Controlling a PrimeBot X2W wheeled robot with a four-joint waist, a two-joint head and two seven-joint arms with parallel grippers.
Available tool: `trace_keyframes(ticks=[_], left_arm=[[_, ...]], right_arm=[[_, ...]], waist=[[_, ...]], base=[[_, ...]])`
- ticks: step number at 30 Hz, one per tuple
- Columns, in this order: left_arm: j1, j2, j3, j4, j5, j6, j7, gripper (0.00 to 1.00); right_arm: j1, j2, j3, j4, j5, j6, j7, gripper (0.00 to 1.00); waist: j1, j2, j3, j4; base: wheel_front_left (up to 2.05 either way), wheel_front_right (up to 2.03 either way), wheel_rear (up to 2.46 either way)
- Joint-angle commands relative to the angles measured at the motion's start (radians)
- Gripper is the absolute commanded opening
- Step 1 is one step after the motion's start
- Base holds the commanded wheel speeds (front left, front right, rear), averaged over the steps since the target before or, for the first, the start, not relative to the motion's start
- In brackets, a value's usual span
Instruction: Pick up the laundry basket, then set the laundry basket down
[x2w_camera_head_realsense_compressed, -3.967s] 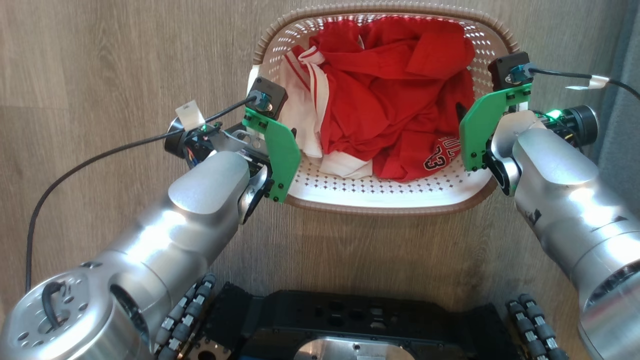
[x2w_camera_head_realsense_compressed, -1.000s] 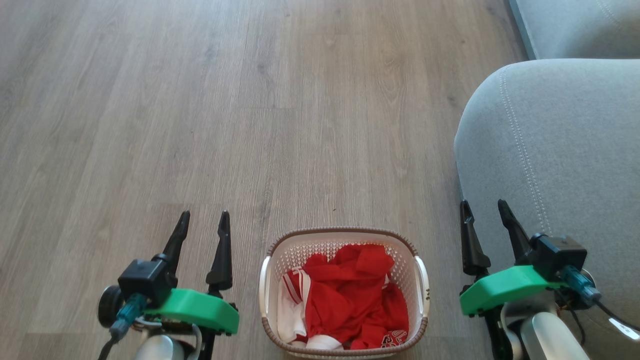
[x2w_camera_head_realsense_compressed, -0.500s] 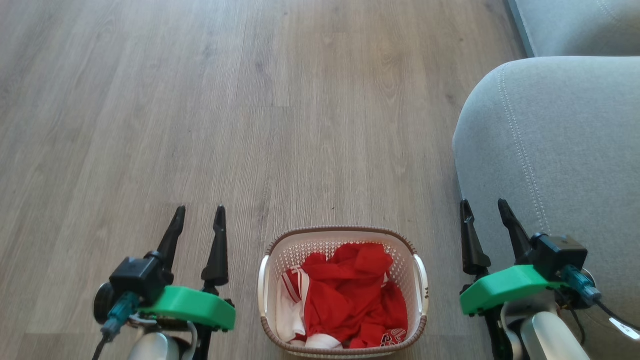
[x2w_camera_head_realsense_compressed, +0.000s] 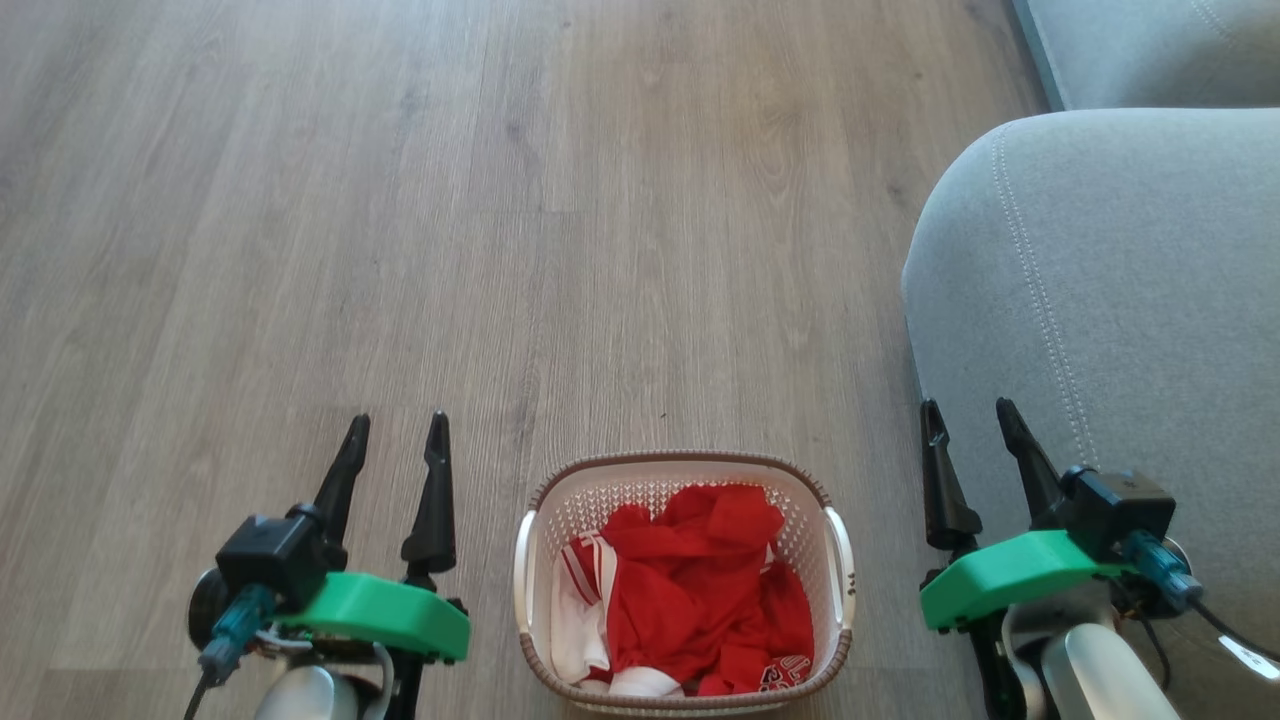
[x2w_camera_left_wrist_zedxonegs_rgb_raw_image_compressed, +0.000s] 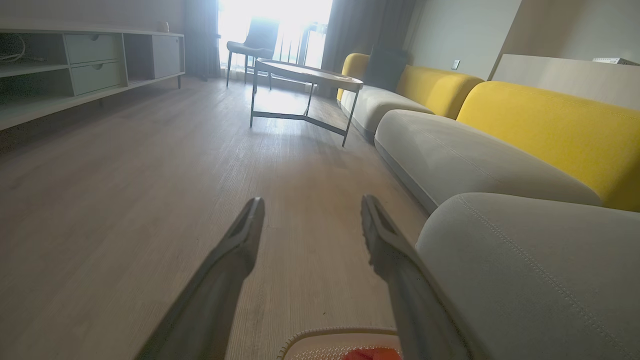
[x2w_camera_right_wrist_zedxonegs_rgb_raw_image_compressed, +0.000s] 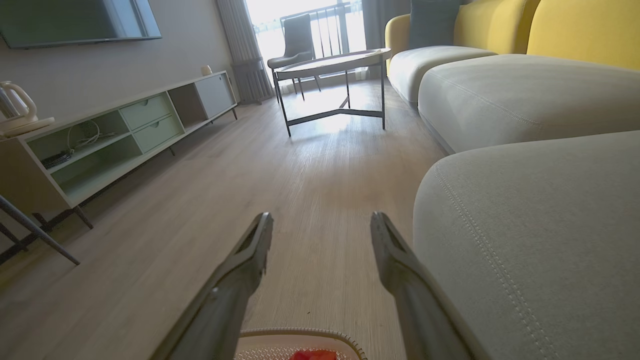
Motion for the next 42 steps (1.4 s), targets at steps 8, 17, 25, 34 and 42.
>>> trace_keyframes(ticks=[8,17,25,34,42], left_arm=[[0.003,0.0,0.001,0.03,-0.028,-0.012,0.0,0.0],[0.021,0.004,0.011,0.07,-0.103,-0.014,0.015,0.0],[0.01,0.009,0.024,0.079,-0.191,-0.02,0.034,0.0],[-0.001,0.013,0.04,0.088,-0.29,-0.026,0.056,0.0],[-0.01,0.016,0.055,0.093,-0.376,-0.031,0.076,0.0]], right_arm=[[0.002,0.0,0.002,0.018,0.002,0.0,0.001,0.0],[0.019,-0.004,-0.002,0.056,0.076,0.0,0.017,0.0],[0.014,-0.008,-0.014,0.059,0.164,0.001,0.035,0.0],[0.009,-0.012,-0.028,0.061,0.261,0.001,0.056,0.0],[0.005,-0.015,-0.041,0.062,0.347,0.001,0.075,0.0]], waist=[[0.0,0.0,-0.001,0.001],[0.0,0.0,-0.002,-0.002],[0.0,0.0,-0.003,-0.007],[0.0,0.0,-0.003,-0.011],[0.0,0.0,-0.004,-0.016]], base=[[0.0,0.0,0.0],[0.0,0.0,0.0],[0.0,0.0,0.0],[0.0,0.0,0.0],[0.0,0.0,0.0]])
